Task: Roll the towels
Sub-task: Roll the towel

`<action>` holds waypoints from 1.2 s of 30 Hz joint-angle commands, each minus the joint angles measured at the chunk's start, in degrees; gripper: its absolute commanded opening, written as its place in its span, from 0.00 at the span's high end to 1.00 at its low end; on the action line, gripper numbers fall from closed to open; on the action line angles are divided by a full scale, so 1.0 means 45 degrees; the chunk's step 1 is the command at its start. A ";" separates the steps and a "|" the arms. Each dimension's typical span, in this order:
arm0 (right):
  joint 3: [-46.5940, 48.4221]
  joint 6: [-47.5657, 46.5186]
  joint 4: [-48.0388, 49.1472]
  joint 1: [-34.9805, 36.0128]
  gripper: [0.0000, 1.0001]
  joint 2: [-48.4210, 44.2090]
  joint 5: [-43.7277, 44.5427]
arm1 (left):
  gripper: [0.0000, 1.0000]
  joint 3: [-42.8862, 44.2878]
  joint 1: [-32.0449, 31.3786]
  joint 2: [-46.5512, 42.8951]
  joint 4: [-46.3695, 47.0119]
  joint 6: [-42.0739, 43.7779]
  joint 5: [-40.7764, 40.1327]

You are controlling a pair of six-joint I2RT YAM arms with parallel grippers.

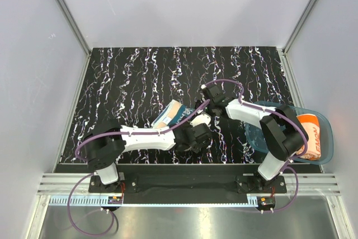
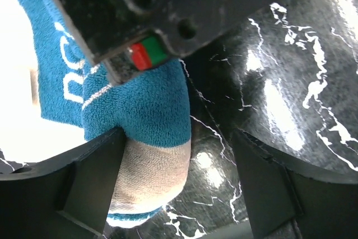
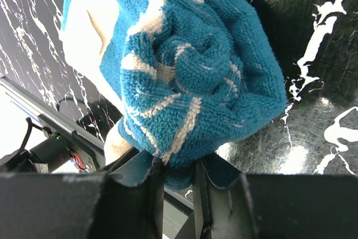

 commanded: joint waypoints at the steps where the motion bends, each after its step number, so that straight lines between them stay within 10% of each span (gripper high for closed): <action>1: 0.0513 -0.0449 -0.0973 0.0107 0.82 0.0101 -0.0085 | 0.17 -0.0599 0.0150 0.0527 -0.0585 -0.0211 -0.0879; 19: 0.0669 -0.1231 -0.1266 0.0068 0.81 0.0473 -0.1492 | 0.97 -0.2415 0.1830 0.0138 0.2070 0.1956 0.3219; 26: 0.1623 -0.1814 -0.2592 -0.0167 0.29 0.0122 -0.0499 | 1.00 -0.2708 0.2142 -0.0467 0.2304 0.1919 0.4742; 36: 0.2525 -0.2792 -0.5483 -0.1551 0.08 -0.1206 0.2178 | 1.00 -0.2826 0.2708 -0.1267 0.2130 0.1449 0.6697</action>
